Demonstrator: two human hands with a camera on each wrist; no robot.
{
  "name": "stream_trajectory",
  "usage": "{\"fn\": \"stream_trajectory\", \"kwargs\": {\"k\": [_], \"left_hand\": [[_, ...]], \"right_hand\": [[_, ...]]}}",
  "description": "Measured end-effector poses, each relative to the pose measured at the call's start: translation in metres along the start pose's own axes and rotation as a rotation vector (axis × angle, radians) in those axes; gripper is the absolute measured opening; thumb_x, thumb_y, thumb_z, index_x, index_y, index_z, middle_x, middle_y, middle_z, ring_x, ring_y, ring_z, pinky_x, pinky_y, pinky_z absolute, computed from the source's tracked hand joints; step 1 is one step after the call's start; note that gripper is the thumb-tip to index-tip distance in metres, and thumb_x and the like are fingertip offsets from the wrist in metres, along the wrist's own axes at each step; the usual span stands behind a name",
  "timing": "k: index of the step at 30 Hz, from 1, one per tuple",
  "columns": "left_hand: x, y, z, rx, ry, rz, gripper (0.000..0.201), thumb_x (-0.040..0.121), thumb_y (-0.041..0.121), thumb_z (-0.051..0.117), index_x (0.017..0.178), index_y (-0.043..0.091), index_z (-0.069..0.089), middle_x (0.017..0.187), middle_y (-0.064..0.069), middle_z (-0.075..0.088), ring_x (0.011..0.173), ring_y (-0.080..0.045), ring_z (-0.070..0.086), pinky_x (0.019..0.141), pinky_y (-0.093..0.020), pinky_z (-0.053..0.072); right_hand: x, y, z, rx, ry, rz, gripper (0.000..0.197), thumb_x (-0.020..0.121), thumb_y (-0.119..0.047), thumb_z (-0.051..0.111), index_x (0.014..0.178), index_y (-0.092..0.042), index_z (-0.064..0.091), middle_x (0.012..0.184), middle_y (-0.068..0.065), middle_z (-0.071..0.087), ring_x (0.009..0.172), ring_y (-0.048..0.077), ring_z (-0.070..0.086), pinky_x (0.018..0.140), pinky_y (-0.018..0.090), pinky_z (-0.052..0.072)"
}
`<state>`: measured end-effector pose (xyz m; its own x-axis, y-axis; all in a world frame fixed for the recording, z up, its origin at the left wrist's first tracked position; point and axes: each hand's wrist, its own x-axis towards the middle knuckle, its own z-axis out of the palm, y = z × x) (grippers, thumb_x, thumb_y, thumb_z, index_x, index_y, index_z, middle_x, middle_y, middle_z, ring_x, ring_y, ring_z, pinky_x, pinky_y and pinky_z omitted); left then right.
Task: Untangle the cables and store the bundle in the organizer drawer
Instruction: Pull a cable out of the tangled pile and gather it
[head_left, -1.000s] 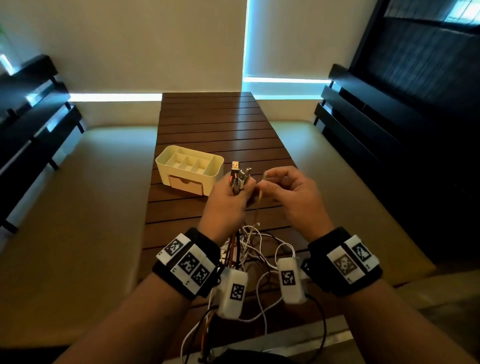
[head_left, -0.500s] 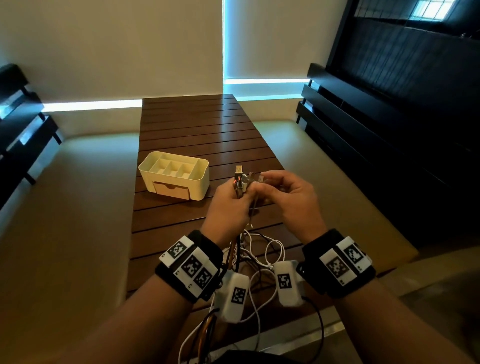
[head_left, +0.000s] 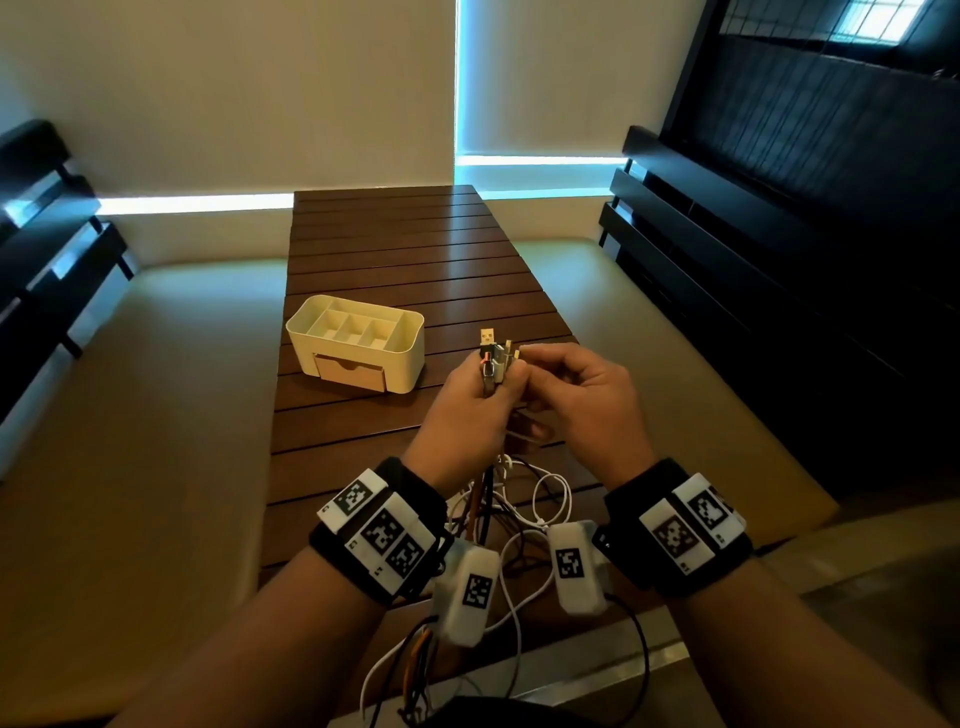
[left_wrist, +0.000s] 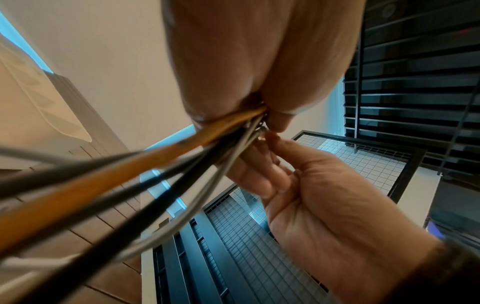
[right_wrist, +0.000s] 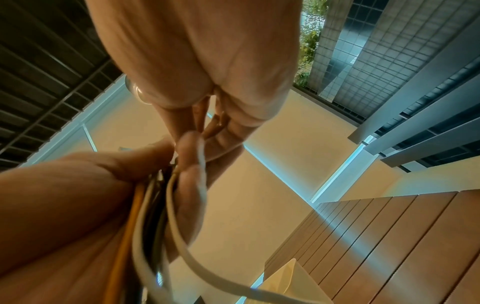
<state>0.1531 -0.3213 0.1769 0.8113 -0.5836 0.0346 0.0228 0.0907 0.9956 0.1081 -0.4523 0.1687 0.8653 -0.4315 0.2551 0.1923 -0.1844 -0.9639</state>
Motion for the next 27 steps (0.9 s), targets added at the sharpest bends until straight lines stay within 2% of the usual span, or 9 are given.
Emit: {"fn": "stream_trajectory", "kwargs": {"k": [4, 8, 11, 14, 17, 19, 23, 25, 27], "left_hand": [[0.001, -0.001, -0.004, 0.115, 0.012, 0.045, 0.021, 0.104, 0.026, 0.048, 0.111, 0.007, 0.054, 0.095, -0.014, 0.069, 0.053, -0.017, 0.059, 0.05, -0.03, 0.051], [0.001, 0.0, -0.011, 0.051, 0.082, 0.045, 0.015, 0.104, 0.027, 0.049, 0.105, 0.012, 0.051, 0.088, -0.008, 0.073, 0.055, -0.014, 0.058, 0.053, -0.029, 0.052], [0.001, 0.0, -0.016, 0.031, 0.106, 0.054, 0.026, 0.104, 0.028, 0.048, 0.107, 0.002, 0.052, 0.082, -0.009, 0.07, 0.059, -0.015, 0.061, 0.056, -0.031, 0.054], [0.0, 0.0, -0.017, -0.008, 0.138, 0.094, 0.033, 0.104, 0.028, 0.048, 0.109, -0.005, 0.051, 0.082, -0.013, 0.071, 0.058, -0.018, 0.062, 0.053, -0.031, 0.053], [-0.002, 0.002, -0.018, -0.001, 0.177, 0.149, 0.031, 0.102, 0.035, 0.047, 0.105, 0.006, 0.056, 0.085, -0.014, 0.072, 0.059, -0.02, 0.062, 0.055, -0.034, 0.053], [-0.004, 0.007, -0.022, -0.009, 0.187, 0.177, 0.028, 0.101, 0.04, 0.045, 0.097, 0.018, 0.062, 0.086, -0.019, 0.072, 0.062, -0.024, 0.06, 0.059, -0.036, 0.053], [-0.006, 0.012, -0.031, -0.071, 0.208, 0.181, 0.043, 0.097, 0.044, 0.045, 0.109, 0.004, 0.054, 0.072, -0.005, 0.067, 0.059, -0.019, 0.061, 0.058, -0.031, 0.054], [-0.006, 0.013, -0.033, -0.098, 0.226, 0.212, 0.041, 0.094, 0.047, 0.047, 0.103, 0.008, 0.055, 0.063, 0.001, 0.055, 0.053, -0.014, 0.05, 0.052, -0.029, 0.045], [-0.006, 0.016, -0.036, -0.165, 0.232, 0.24, 0.038, 0.092, 0.046, 0.049, 0.099, 0.009, 0.053, 0.06, 0.004, 0.041, 0.049, -0.011, 0.035, 0.048, -0.029, 0.032]], "right_hand": [[-0.004, -0.001, 0.003, -0.043, 0.056, -0.056, 0.015, 0.087, -0.013, 0.073, 0.102, -0.012, 0.07, 0.089, 0.004, 0.068, 0.072, 0.009, 0.064, 0.059, 0.019, 0.052], [-0.007, 0.006, 0.003, 0.084, 0.111, -0.006, 0.014, 0.087, -0.007, 0.071, 0.095, -0.016, 0.063, 0.085, 0.001, 0.056, 0.076, 0.016, 0.056, 0.062, 0.025, 0.052], [-0.016, 0.011, 0.004, 0.098, -0.037, 0.087, 0.012, 0.088, -0.011, 0.071, 0.096, -0.014, 0.062, 0.09, 0.004, 0.062, 0.082, 0.017, 0.06, 0.07, 0.031, 0.053], [-0.021, 0.015, 0.006, 0.17, -0.25, 0.182, 0.013, 0.093, -0.012, 0.064, 0.106, -0.01, 0.065, 0.093, -0.005, 0.072, 0.088, 0.011, 0.068, 0.079, 0.025, 0.054], [-0.019, 0.024, 0.007, 0.048, -0.422, 0.195, 0.029, 0.09, -0.042, 0.061, 0.107, -0.02, 0.069, 0.107, -0.006, 0.072, 0.105, 0.019, 0.066, 0.093, 0.038, 0.053], [-0.021, 0.031, 0.008, -0.047, -0.516, 0.199, 0.033, 0.089, -0.045, 0.059, 0.109, -0.02, 0.069, 0.111, 0.001, 0.07, 0.108, 0.02, 0.064, 0.096, 0.036, 0.05], [-0.022, 0.045, 0.009, -0.151, -0.532, 0.175, 0.004, 0.096, -0.029, 0.061, 0.096, -0.027, 0.065, 0.092, -0.005, 0.067, 0.09, 0.018, 0.064, 0.089, 0.041, 0.052], [-0.021, 0.056, 0.007, -0.266, -0.528, 0.168, 0.008, 0.096, -0.032, 0.06, 0.09, -0.03, 0.064, 0.09, -0.005, 0.068, 0.088, 0.021, 0.064, 0.087, 0.045, 0.053], [-0.02, 0.068, 0.001, -0.343, -0.529, 0.202, 0.013, 0.097, -0.035, 0.058, 0.087, -0.029, 0.064, 0.092, 0.006, 0.067, 0.089, 0.029, 0.062, 0.086, 0.052, 0.051]]}}
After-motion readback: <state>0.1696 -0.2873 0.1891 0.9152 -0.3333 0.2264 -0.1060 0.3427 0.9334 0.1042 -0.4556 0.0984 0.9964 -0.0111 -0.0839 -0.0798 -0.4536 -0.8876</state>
